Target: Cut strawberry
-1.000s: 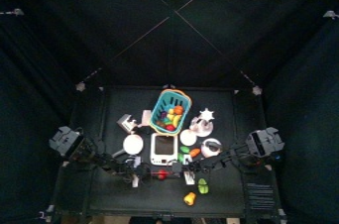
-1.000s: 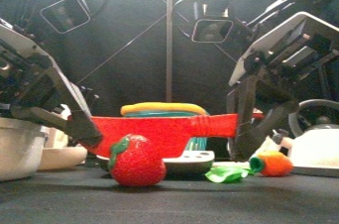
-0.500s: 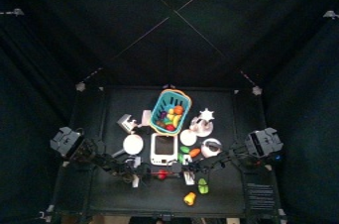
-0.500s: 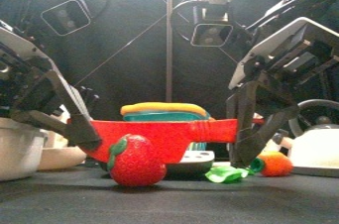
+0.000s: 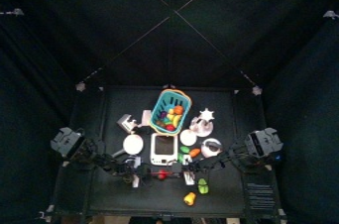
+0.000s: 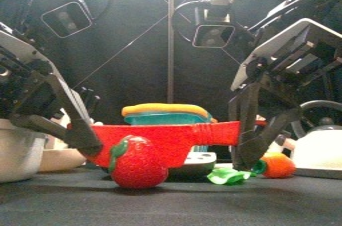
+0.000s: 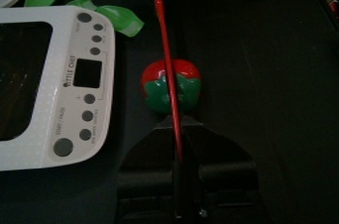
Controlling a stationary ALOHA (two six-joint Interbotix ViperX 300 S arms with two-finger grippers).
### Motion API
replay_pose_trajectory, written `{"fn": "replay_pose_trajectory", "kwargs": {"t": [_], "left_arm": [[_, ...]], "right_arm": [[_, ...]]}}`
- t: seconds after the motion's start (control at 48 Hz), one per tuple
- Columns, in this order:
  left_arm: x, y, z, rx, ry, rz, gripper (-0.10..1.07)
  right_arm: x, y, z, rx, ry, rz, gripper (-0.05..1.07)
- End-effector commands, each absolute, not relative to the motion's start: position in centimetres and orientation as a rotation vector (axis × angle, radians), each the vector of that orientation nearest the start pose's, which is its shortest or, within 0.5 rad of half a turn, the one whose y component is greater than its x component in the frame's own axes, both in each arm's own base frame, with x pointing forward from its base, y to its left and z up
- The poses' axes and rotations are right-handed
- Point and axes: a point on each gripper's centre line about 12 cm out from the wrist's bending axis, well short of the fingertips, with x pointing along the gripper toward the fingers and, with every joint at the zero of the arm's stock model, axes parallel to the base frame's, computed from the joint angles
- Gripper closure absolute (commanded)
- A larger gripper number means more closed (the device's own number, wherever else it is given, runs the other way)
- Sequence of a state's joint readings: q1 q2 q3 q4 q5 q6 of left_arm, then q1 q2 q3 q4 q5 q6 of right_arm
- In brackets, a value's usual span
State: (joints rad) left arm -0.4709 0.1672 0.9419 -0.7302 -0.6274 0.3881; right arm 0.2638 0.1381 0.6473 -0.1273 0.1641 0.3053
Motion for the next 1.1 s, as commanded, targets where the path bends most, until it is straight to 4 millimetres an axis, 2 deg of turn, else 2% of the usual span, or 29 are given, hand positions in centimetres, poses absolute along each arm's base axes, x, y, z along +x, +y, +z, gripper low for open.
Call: {"fn": "replay_pose_trajectory", "kwargs": {"t": [0.0, 0.292, 0.438, 0.833, 1.083], "left_arm": [[32.1, -10.6, 8.3, 0.013, 0.552, 0.021, 0.61], [32.1, -10.6, 8.4, 0.015, 0.550, 0.021, 0.61], [32.4, -10.7, 9.4, 0.010, 0.521, 0.013, 0.61], [32.7, -11.4, 12.9, 0.027, 0.408, -0.056, 0.61], [32.7, -11.0, 13.1, 0.042, 0.399, -0.061, 0.61]], "right_arm": [[37.9, 10.0, 12.4, 0.043, 0.891, 0.151, 0.87], [37.9, 10.0, 12.6, 0.044, 0.888, 0.150, 0.87], [37.9, 10.0, 13.0, 0.042, 0.875, 0.153, 0.87], [37.5, 9.9, 16.2, 0.016, 0.794, 0.174, 0.87], [37.5, 9.9, 16.2, 0.008, 0.791, 0.178, 0.87]]}}
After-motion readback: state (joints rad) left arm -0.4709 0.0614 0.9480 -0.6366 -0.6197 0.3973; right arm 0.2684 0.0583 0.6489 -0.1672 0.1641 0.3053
